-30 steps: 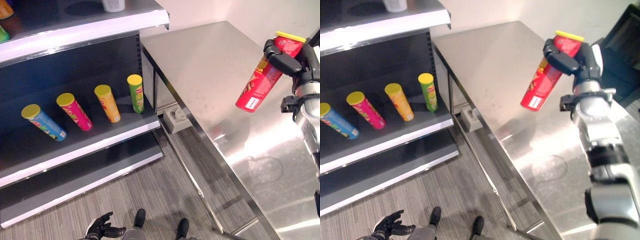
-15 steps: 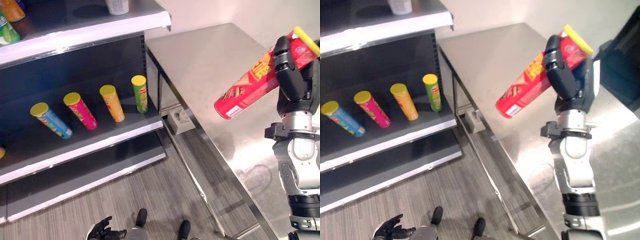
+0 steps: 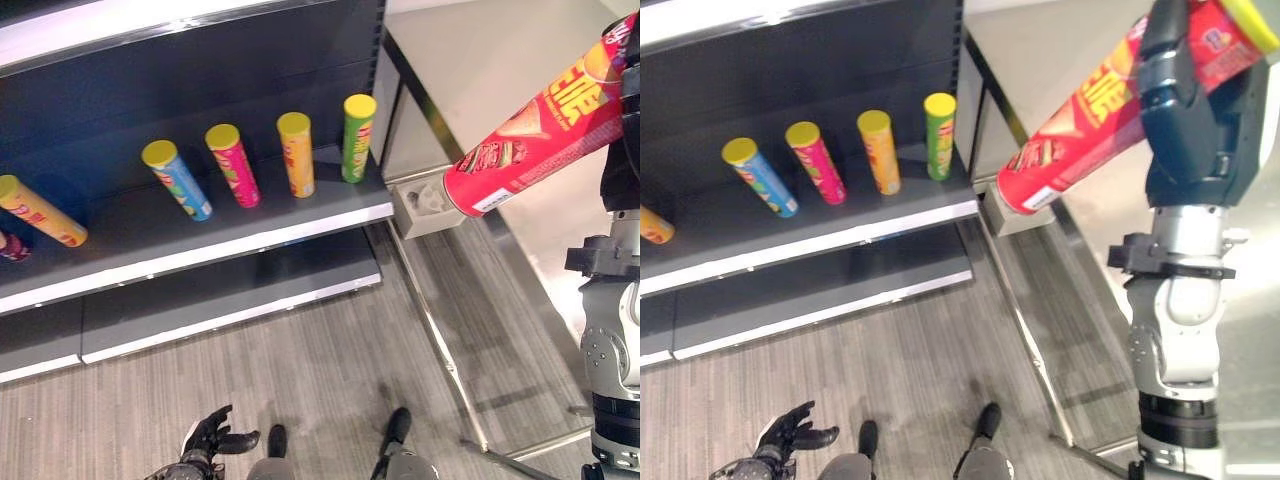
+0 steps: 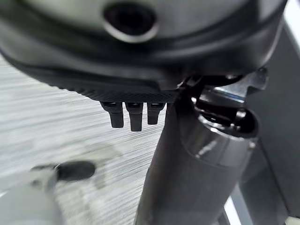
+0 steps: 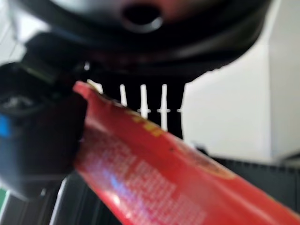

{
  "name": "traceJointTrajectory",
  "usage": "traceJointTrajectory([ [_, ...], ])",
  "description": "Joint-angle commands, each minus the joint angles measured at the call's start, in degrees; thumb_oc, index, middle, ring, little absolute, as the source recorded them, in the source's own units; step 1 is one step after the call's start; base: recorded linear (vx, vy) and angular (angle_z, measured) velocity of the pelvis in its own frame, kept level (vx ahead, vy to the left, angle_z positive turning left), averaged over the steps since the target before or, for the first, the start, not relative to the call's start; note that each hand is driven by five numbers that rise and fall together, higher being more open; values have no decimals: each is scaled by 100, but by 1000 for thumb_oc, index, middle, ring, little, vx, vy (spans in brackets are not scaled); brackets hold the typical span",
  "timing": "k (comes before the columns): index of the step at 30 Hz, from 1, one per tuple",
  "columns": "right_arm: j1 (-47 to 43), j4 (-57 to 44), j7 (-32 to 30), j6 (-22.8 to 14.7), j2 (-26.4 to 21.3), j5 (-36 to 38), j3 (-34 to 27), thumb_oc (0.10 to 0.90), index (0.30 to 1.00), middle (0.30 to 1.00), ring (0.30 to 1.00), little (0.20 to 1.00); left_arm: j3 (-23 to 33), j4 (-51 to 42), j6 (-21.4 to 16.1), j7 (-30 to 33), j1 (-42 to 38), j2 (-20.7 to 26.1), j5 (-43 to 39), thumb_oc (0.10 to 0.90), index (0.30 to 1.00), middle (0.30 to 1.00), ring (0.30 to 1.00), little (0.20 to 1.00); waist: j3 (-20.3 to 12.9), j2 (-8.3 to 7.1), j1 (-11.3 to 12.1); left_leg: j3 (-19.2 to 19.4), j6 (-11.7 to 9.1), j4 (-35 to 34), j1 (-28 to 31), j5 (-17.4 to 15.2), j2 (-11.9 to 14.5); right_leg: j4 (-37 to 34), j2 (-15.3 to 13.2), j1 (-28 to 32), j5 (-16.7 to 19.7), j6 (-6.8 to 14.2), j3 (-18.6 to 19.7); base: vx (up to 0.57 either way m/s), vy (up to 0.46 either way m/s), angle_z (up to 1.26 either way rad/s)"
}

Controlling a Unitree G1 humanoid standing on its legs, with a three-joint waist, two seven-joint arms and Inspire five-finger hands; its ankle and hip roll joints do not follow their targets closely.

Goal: Put the goods on the table back onto the shelves and tidy them up.

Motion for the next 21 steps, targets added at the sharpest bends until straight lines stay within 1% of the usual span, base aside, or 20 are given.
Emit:
traceJointTrajectory([
  [1, -520, -519, -47, -459, -226, -169, -128, 400, 300, 300, 300, 300, -13, -106, -307, -4, 192, 506, 295, 800, 900, 900, 900, 900, -660, 36, 10, 148, 125, 346, 17, -769, 196, 124, -1, -557, -221, 558, 427, -196, 383, -11],
  [3, -581, -535, -50, -417, -126, -297, -19, 400, 300, 300, 300, 300, 54, -118, -344, 9, 180, 594, 317, 800, 900, 900, 900, 900, -550, 13, 75, 265, 252, 310, -8, -748, -11, 273, -202, -716, -81, 646, 439, -254, 345, -19],
  [4, -588, -555, -43, -402, -56, -345, 36, 400, 300, 300, 300, 300, 101, -119, -329, 17, 158, 635, 323, 800, 900, 900, 900, 900, -480, 41, 95, 301, 302, 298, -61, -696, -35, 514, -192, -808, -218, 621, 501, -447, 375, -30],
  [5, -568, -513, -49, -373, 12, -433, 150, 400, 300, 300, 300, 300, 201, -110, -299, 76, 162, 697, 278, 800, 900, 900, 900, 900, -406, 80, 183, 295, 383, 260, -275, -474, -123, 1059, 12, -714, -604, 501, 648, -430, 314, -28],
  [6, -544, -517, -44, -352, 18, -481, 184, 400, 300, 300, 300, 300, 252, -92, -279, 90, 183, 709, 243, 800, 900, 900, 900, 900, -413, 94, 223, 270, 426, 203, -371, -351, -153, 1388, 145, -680, -843, 420, 746, -339, 227, -24],
  [7, -546, -519, -45, -351, 19, -483, 184, 400, 300, 300, 300, 300, 254, -93, -279, 91, 181, 710, 243, 800, 900, 900, 900, 900, -419, 83, 222, 270, 427, 197, -390, -325, -164, 1406, 133, -711, -839, 412, 751, -189, 98, -8],
  [8, -526, -527, -16, -339, 14, -543, 224, 400, 300, 300, 300, 300, 295, -12, -265, 101, 192, 723, 226, 800, 900, 900, 900, 900, -443, 90, 279, 207, 464, 131, -480, -215, -182, 1714, 331, -649, -1150, 343, 829, -222, 93, 15],
  [9, -472, -578, 46, -299, -20, -631, 260, 400, 300, 300, 300, 300, 334, 91, -228, 99, 212, 745, 236, 800, 900, 900, 900, 900, -466, 78, 358, 144, 506, 102, -601, -108, -214, 2230, 694, -539, -1683, 254, 878, -317, 78, 31],
  [10, -415, -531, 59, -300, -51, -756, 378, 400, 300, 300, 300, 300, 351, 138, -196, 115, 267, 726, 229, 800, 900, 900, 900, 900, -463, -51, 474, 111, 514, 178, -760, -57, -315, 2244, 1051, -338, -2041, 120, 960, -239, 37, 29],
  [11, -419, -528, 57, -303, -51, -757, 378, 400, 300, 300, 300, 300, 352, 137, -195, 115, 265, 727, 229, 800, 900, 900, 900, 900, -466, -44, 473, 108, 515, 186, -781, -40, -307, 2213, 1062, -340, -2006, 114, 954, -161, -45, 11],
  [12, -446, -548, 99, -225, -118, -910, 456, 400, 300, 300, 300, 300, 353, 78, -204, 72, 299, 695, 180, 800, 900, 900, 900, 900, -449, -127, 534, 58, 506, 210, -827, -13, -366, 1936, 1167, -257, -2040, -12, 965, -102, -112, 24],
  [13, -496, -490, 128, -178, -181, -1053, 672, 400, 300, 300, 300, 300, 428, 91, -212, 61, 336, 575, 99, 800, 900, 900, 900, 900, -475, -307, 655, -46, 473, 307, -1010, 18, -471, 1147, 1288, 68, -2012, -99, 1021, -143, -136, 34],
  [14, -551, -477, 123, -166, -244, -1150, 794, 400, 300, 300, 300, 300, 452, 70, -213, 73, 357, 520, 56, 800, 900, 900, 900, 900, -445, -320, 693, -40, 445, 453, -1152, 27, -469, 916, 1338, 103, -1924, -103, 1081, -99, -107, 31],
  [15, -564, -468, 118, -169, -249, -1154, 807, 400, 300, 300, 300, 300, 456, 68, -212, 74, 358, 513, 56, 800, 900, 900, 900, 900, -452, -314, 690, -36, 443, 485, -1176, 11, -464, 881, 1346, 108, -1901, -106, 1084, -113, -34, 5],
  [16, -568, -455, 117, -157, -302, -1190, 883, 400, 300, 300, 300, 300, 472, 40, -232, 92, 370, 452, -31, 800, 900, 900, 900, 900, -398, -322, 718, -30, 424, 673, -1322, 9, -476, 682, 1359, 149, -1827, -122, 1106, -118, -21, 1],
  [17, -549, -439, 142, -170, -368, -1227, 918, 400, 300, 300, 300, 300, 449, 14, -232, 81, 371, 390, -96, 800, 900, 900, 900, 900, -343, -315, 718, 26, 370, 875, -1485, 7, -469, 512, 1348, 206, -1784, -132, 1054, -177, -9, 11],
  [19, -471, -374, 119, -86, -459, -1408, 937, 400, 300, 300, 300, 300, 361, -36, -229, 37, 353, 346, -26, 800, 900, 900, 900, 900, -259, -257, 655, 322, 284, 1173, -1723, 8, -341, 296, 1306, 269, -1717, -130, 909, -156, 77, 62],
  [20, -417, -374, 133, -12, -542, -1673, 1077, 400, 300, 300, 300, 300, 358, -65, -210, 18, 422, 293, -12, 800, 900, 900, 900, 900, -238, -200, 646, 458, 211, 1180, -1721, 26, -87, 209, 1234, 301, -1623, -102, 844, -84, 157, 97],
  [21, -394, -377, 138, 11, -542, -1788, 1136, 400, 300, 300, 300, 300, 372, -40, -205, 32, 457, 268, -11, 800, 900, 900, 900, 900, -246, -189, 641, 404, 179, 1139, -1706, 53, 43, 191, 1173, 328, -1583, -88, 828, -34, 172, 79],
])
